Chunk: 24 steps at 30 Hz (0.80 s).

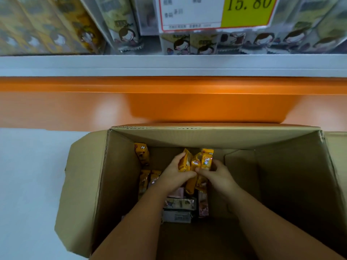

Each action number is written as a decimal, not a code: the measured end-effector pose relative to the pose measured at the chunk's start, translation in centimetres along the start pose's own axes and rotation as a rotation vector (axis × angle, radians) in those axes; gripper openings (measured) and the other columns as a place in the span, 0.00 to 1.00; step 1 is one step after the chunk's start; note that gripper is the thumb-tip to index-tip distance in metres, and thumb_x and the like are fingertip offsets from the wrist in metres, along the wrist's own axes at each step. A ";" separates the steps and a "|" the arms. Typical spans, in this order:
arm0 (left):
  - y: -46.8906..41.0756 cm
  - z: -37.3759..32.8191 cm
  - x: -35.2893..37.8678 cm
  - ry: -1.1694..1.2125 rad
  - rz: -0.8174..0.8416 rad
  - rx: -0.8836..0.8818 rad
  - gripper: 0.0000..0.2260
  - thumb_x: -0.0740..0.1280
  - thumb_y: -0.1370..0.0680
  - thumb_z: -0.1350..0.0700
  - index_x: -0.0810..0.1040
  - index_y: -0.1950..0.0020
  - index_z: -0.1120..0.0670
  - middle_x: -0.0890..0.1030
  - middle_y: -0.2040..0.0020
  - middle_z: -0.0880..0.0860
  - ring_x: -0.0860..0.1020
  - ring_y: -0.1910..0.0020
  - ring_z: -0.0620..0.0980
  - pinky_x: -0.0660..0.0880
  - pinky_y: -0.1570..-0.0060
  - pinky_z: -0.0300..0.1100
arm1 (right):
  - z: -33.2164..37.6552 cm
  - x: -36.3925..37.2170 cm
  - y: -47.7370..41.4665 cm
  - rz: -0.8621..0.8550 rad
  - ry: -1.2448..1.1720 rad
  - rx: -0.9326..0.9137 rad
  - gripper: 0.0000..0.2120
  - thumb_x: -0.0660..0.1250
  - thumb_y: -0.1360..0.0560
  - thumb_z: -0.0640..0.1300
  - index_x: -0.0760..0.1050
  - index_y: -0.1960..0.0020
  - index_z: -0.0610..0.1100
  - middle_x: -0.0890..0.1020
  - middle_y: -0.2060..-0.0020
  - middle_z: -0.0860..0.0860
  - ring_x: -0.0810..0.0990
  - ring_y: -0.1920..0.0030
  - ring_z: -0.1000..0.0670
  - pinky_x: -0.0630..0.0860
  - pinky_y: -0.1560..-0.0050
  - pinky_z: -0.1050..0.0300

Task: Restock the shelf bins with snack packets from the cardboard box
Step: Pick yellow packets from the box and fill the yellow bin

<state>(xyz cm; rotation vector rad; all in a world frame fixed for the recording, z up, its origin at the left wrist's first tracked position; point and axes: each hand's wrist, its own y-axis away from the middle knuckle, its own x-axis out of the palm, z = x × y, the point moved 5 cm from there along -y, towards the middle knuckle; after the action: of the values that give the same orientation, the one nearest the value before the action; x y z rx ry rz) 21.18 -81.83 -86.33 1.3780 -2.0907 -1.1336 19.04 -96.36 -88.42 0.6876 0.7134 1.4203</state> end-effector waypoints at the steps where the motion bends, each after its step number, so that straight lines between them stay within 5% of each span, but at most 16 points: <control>1: 0.3 -0.3 0.1 0.022 0.015 -0.011 0.31 0.70 0.24 0.53 0.59 0.25 0.43 0.68 0.36 0.49 0.71 0.43 0.47 0.73 0.48 0.39 | 0.4 -0.3 0.4 0.007 0.028 -0.009 0.15 0.73 0.29 0.44 0.74 0.45 0.46 0.82 0.50 0.49 0.81 0.49 0.49 0.77 0.45 0.51; 4: 1.6 -1.6 0.0 0.091 -0.002 -0.048 0.22 0.68 0.28 0.40 0.68 0.34 0.34 0.71 0.34 0.49 0.73 0.38 0.54 0.73 0.39 0.54 | 2.1 -1.2 1.9 0.019 0.061 -0.054 0.09 0.73 0.29 0.43 0.77 0.50 0.46 0.84 0.52 0.48 0.82 0.51 0.50 0.76 0.46 0.55; 6: 2.7 -2.8 -0.2 0.125 -0.011 -0.035 0.17 0.66 0.25 0.41 0.73 0.37 0.38 0.76 0.37 0.51 0.77 0.42 0.55 0.75 0.41 0.57 | 3.5 -1.7 3.1 0.002 0.095 -0.109 0.10 0.73 0.29 0.43 0.78 0.49 0.44 0.84 0.53 0.48 0.82 0.52 0.50 0.77 0.48 0.56; 11: 7.0 -6.1 -0.5 0.129 0.065 0.031 0.13 0.64 0.21 0.56 0.74 0.36 0.45 0.81 0.45 0.53 0.81 0.52 0.48 0.75 0.50 0.43 | 7.6 -2.4 7.9 0.066 0.159 -0.218 0.09 0.74 0.30 0.42 0.79 0.51 0.44 0.85 0.54 0.47 0.83 0.53 0.50 0.79 0.53 0.59; 14: 10.5 -8.0 -0.3 0.072 0.154 0.066 0.14 0.63 0.21 0.61 0.74 0.38 0.46 0.80 0.44 0.52 0.81 0.50 0.48 0.73 0.42 0.45 | 9.9 -3.2 11.7 0.101 0.214 -0.271 0.04 0.74 0.30 0.41 0.79 0.56 0.46 0.85 0.58 0.49 0.83 0.58 0.53 0.78 0.60 0.65; 17: 14.2 -10.3 -0.8 0.086 0.186 0.148 0.16 0.64 0.22 0.64 0.73 0.36 0.49 0.79 0.44 0.52 0.80 0.52 0.48 0.74 0.45 0.43 | 12.6 -4.2 15.3 0.075 0.300 -0.344 0.05 0.74 0.30 0.43 0.80 0.55 0.44 0.85 0.57 0.48 0.84 0.56 0.52 0.80 0.54 0.61; 21: 18.6 -13.7 -1.1 0.148 0.159 0.275 0.19 0.66 0.22 0.60 0.69 0.32 0.53 0.79 0.46 0.52 0.81 0.58 0.48 0.79 0.55 0.41 | 17.5 -4.5 21.1 0.063 0.535 -0.505 0.04 0.73 0.29 0.45 0.80 0.56 0.45 0.83 0.62 0.54 0.81 0.62 0.58 0.75 0.59 0.71; 24: 22.3 -17.0 -0.7 0.202 0.142 0.378 0.14 0.63 0.21 0.53 0.74 0.37 0.54 0.81 0.53 0.51 0.80 0.60 0.48 0.79 0.56 0.42 | 21.4 -4.9 25.6 -0.001 0.678 -0.631 0.11 0.73 0.29 0.47 0.79 0.58 0.39 0.83 0.62 0.47 0.82 0.60 0.49 0.76 0.55 0.64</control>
<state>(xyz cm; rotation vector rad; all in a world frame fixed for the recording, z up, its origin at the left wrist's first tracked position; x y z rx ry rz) 20.38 -83.98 -58.42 1.4073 -2.2855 -0.5347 19.85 -100.33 -54.90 -0.3075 0.7104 1.7673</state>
